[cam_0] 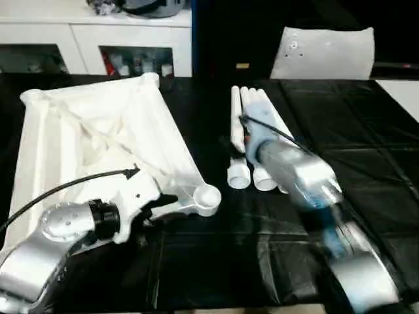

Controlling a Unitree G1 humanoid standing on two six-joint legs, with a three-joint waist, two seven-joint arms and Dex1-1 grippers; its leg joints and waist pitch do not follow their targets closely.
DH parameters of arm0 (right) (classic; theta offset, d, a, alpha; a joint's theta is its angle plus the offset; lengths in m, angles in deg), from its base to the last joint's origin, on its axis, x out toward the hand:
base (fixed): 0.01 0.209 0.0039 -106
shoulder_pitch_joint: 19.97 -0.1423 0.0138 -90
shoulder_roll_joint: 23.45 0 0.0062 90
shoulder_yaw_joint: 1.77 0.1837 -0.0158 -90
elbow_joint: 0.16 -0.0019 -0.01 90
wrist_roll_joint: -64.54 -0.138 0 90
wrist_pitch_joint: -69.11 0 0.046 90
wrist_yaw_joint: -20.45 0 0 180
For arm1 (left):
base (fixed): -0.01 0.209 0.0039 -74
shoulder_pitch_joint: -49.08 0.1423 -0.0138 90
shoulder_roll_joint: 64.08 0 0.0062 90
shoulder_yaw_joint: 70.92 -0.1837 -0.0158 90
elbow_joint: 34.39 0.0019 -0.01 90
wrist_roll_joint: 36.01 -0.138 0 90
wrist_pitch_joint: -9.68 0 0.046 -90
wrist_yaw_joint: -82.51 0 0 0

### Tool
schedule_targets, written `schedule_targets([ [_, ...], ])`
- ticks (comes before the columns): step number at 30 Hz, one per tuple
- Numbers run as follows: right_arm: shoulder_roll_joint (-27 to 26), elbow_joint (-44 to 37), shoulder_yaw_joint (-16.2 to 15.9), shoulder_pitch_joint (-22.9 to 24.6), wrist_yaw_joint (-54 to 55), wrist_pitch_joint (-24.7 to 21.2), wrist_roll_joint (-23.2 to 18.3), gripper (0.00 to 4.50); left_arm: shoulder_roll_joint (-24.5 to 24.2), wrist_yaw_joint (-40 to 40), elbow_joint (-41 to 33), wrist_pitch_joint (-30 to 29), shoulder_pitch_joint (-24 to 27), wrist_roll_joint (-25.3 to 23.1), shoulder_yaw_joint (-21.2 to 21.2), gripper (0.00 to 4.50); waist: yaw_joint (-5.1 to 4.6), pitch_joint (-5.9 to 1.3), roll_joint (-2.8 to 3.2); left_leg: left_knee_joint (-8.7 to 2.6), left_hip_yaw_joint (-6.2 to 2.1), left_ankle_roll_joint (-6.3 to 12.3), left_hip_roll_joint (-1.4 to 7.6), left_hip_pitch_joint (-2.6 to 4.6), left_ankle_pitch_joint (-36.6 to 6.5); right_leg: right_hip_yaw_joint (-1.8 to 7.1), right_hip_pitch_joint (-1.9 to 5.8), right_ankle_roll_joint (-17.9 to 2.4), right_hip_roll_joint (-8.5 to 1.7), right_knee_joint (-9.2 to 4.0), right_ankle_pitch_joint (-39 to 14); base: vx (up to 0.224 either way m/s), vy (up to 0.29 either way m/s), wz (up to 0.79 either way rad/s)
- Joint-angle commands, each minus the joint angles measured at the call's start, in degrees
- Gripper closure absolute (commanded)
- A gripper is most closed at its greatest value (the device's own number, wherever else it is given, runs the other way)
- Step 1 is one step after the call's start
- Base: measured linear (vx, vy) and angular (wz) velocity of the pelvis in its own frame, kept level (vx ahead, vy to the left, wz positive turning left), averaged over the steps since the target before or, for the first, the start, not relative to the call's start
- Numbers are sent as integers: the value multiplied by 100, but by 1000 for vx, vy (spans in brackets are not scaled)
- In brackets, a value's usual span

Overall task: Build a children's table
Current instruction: Move table base, then pick table leg

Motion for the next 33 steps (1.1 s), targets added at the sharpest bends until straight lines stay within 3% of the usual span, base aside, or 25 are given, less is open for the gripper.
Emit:
schedule_targets([
  [1, -35, 657, 174, -163, 144, 251, 36, 0, 27, 126, -134, -151, -33, 41, 1, 257, 5, -353, 71, -384, -51, -300, 292, 113, -339, 204, 202, -1301, -365, -278, 532, 0, 0, 0],
  [3, -80, 1042, 239, -293, 190, 453, 23, 0, 54, 184, -163, -233, -43, 43, 23, 257, 21, -347, 63, -388, -49, -298, 294, 97, -439, 204, 215, -1254, -360, -283, 495, 0, 0, 0],
  [5, -148, 1500, 331, -417, 245, 629, -4, 0, 44, 251, -178, -298, -47, -28, 26, 257, 26, -366, 110, -381, -56, -323, 301, 103, -475, 196, 203, -1263, -373, -266, 512, 0, 0, 0],
  [6, -160, 1594, 352, -448, 250, 666, 0, 0, 42, 263, -188, -318, -48, -38, 27, 257, 20, -363, 81, -380, -54, -316, 297, 86, -465, 196, 219, -1268, -364, -266, 563, 0, 0, 0],
  [7, -191, 1746, 379, -493, 230, 695, -4, 0, 53, 299, -193, -353, -50, -42, 46, 257, 34, -365, 114, -378, -62, -317, 298, 86, -456, 193, 219, -1268, -369, -261, 595, 0, 0, 0],
  [8, -240, 2094, 488, -616, 241, 847, -18, 0, 46, 341, -219, -421, -65, -36, 50, 257, 11, -367, 74, -373, -53, -300, 298, 84, -527, 192, 216, -1296, -363, -258, 556, 0, 0, 0],
  [10, -267, 2313, 539, -692, 222, 931, -41, 0, 32, 359, -224, -445, -76, -31, 42, 257, 19, -348, 101, -377, -50, -305, 301, 94, -695, 193, 185, -1315, -368, -277, 311, 0, 0, 0],
  [14, -342, 2860, 739, -873, 167, 1122, -139, 17, 8, 418, -218, -505, -124, -39, 15, 255, 22, -336, 95, -388, -52, -350, 310, 99, -936, 195, 168, -1310, -374, -292, -22, 0, 0, 0],
  [21, -361, 3315, 1113, -1035, -55, 938, -360, 81, -6, 451, -209, -560, -181, -62, -42, 254, 19, -348, 105, -387, -58, -333, 313, 92, -928, 184, 167, -1314, -374, -281, 7, 0, 0, 0],
  [27, -302, 3529, 1216, -1083, -179, 831, -369, 136, -19, 465, -205, -569, -199, -83, -99, 254, 21, -355, 114, -378, -53, -284, 313, 89, -832, 178, 168, -1367, -372, -275, 118, 0, 0, 0],
  [30, -269, 3582, 1268, -1099, -206, 886, -354, 161, -12, 471, -205, -574, -208, -89, -123, 254, 17, -352, 88, -380, -49, -282, 317, 90, -878, 179, 170, -1386, -373, -281, 64, 0, 0, 0],
  [32, -262, 3628, 1287, -1121, -272, 934, -316, 171, 5, 484, -197, -569, -216, -92, -139, 254, 15, -348, 114, -384, -49, -314, 318, 101, -986, 177, 152, -1376, -369, -290, -75, 0, 0, 0],
  [33, -259, 3638, 1281, -1125, -290, 949, -294, 198, 12, 488, -190, -562, -221, -98, -152, 254, 13, -347, 109, -386, -50, -318, 319, 98, -999, 178, 156, -1376, -369, -291, -83, 0, 0, 0],
])
